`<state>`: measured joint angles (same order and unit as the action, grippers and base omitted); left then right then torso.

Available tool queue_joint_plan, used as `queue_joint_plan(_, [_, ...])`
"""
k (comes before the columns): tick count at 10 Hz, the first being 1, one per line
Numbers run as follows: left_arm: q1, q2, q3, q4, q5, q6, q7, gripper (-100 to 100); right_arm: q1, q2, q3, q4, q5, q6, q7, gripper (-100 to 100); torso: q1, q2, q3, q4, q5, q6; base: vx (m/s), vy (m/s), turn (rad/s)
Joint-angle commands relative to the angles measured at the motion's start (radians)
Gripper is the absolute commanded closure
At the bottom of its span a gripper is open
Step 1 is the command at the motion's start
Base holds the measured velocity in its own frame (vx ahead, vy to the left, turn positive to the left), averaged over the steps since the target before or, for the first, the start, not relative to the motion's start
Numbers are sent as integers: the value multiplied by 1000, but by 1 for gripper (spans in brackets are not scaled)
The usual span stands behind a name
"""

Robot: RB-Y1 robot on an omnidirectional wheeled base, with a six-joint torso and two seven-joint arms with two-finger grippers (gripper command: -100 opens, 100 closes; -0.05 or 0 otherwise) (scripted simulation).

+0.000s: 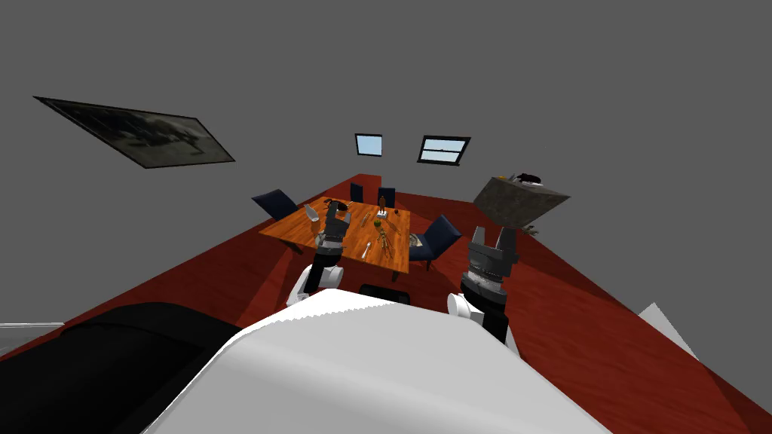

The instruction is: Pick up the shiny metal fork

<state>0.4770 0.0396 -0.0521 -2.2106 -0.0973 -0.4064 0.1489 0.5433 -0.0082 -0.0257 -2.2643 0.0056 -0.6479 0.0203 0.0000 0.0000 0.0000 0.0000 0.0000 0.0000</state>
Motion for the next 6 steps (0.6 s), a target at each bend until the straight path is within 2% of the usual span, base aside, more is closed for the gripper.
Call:
queue_joint_plan(1, [-10,10,18,13,-3,11,24,-100,0,0,0,0,0,0,0,0,0,0,0,0,0,0,-9,-2,-193])
queue_joint_plan(3, [-24,24,44,34,-8,28,60,-100,0,0,0,0,0,0,0,0,0,1,1,0,0,1,-21,8,-284])
queue_joint_plan(6, [-57,53,105,86,-17,69,141,-100,0,0,0,0,0,0,0,0,1,2,1,0,0,1,-29,7,-316])
